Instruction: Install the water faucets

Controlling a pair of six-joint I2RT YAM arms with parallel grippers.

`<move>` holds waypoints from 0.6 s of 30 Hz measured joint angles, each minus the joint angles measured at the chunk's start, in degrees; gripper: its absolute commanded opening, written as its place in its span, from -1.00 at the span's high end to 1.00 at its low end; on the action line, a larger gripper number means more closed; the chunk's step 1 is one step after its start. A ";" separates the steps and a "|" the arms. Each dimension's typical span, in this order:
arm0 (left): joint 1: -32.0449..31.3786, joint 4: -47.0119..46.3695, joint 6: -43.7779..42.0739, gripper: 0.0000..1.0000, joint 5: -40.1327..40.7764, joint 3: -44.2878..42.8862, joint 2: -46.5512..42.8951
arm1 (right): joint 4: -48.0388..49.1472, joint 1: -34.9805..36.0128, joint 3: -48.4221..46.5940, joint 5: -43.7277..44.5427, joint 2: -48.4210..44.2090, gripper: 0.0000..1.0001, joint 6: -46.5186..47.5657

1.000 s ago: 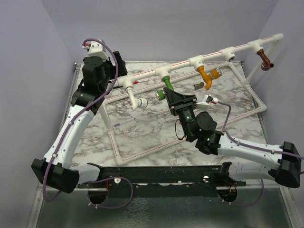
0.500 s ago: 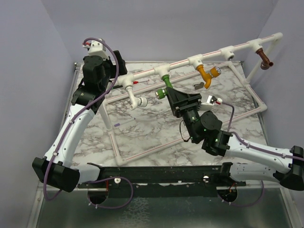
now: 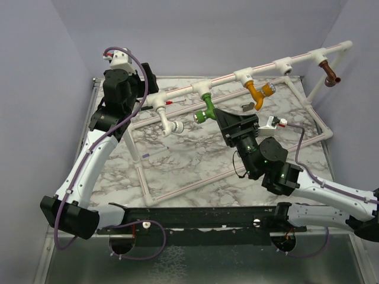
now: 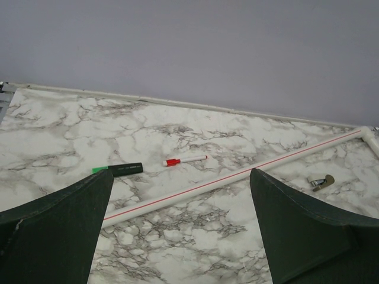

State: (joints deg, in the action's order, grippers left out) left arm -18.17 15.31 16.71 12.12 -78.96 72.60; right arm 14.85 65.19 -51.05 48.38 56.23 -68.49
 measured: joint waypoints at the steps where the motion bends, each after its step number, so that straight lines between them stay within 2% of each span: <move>1: 0.00 0.00 0.00 -0.98 0.02 0.00 0.00 | -0.63 0.00 -0.15 -0.04 -0.57 -0.42 1.51; 10: 0.00 0.00 0.00 -0.98 0.00 0.00 0.00 | -1.38 0.00 -0.26 -1.38 -6.95 -0.43 24.90; 18: 0.00 0.00 0.00 -0.98 0.00 0.00 0.00 | -1.57 0.00 -1.97 -6.60 -8.20 -0.48 54.90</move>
State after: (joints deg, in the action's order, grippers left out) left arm -18.17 15.31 16.71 12.12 -78.96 72.60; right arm 13.28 65.19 -53.01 41.78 48.03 -13.58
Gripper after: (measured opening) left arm 0.990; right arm 0.732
